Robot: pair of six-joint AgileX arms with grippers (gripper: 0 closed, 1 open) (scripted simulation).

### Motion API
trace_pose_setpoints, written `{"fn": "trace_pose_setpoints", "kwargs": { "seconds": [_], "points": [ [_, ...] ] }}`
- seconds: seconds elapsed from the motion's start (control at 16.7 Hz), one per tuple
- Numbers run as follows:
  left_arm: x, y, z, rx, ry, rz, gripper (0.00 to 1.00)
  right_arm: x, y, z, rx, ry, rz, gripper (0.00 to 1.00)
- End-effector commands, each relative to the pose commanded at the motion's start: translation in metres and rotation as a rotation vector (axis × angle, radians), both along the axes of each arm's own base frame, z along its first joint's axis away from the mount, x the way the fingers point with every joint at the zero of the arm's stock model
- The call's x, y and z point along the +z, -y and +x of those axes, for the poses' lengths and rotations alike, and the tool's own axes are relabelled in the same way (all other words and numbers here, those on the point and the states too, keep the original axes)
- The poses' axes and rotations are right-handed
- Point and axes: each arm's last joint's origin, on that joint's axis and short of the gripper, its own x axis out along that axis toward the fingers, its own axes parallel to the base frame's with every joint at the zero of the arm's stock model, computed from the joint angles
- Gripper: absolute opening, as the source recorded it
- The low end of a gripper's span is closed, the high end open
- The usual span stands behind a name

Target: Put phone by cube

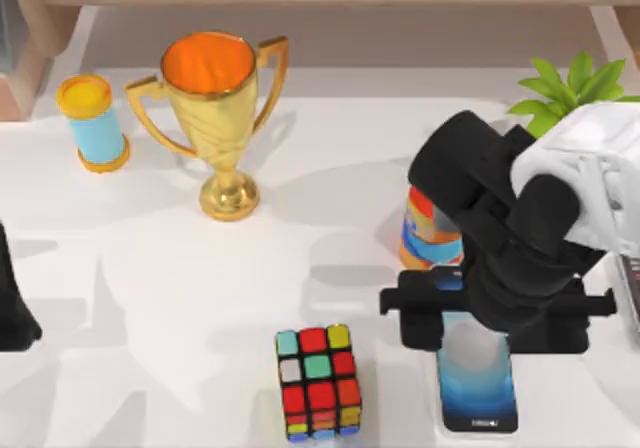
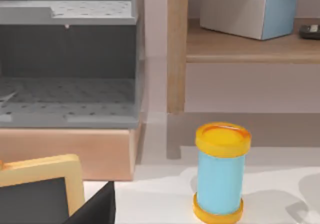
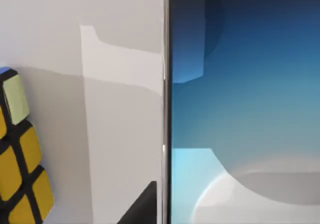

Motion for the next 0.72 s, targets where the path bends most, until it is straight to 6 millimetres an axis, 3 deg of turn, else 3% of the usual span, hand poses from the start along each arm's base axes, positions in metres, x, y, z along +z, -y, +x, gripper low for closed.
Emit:
{"fn": "trace_pose_setpoints", "kwargs": {
  "seconds": [0.54, 0.72],
  "points": [
    [0.000, 0.000, 0.000, 0.000, 0.000, 0.000, 1.00, -0.038, 0.006, -0.005, -0.002, -0.062, -0.064, 0.00],
    [0.000, 0.000, 0.000, 0.000, 0.000, 0.000, 1.00, -0.039, 0.006, -0.005, -0.002, -0.063, -0.065, 0.00]
  ]
}}
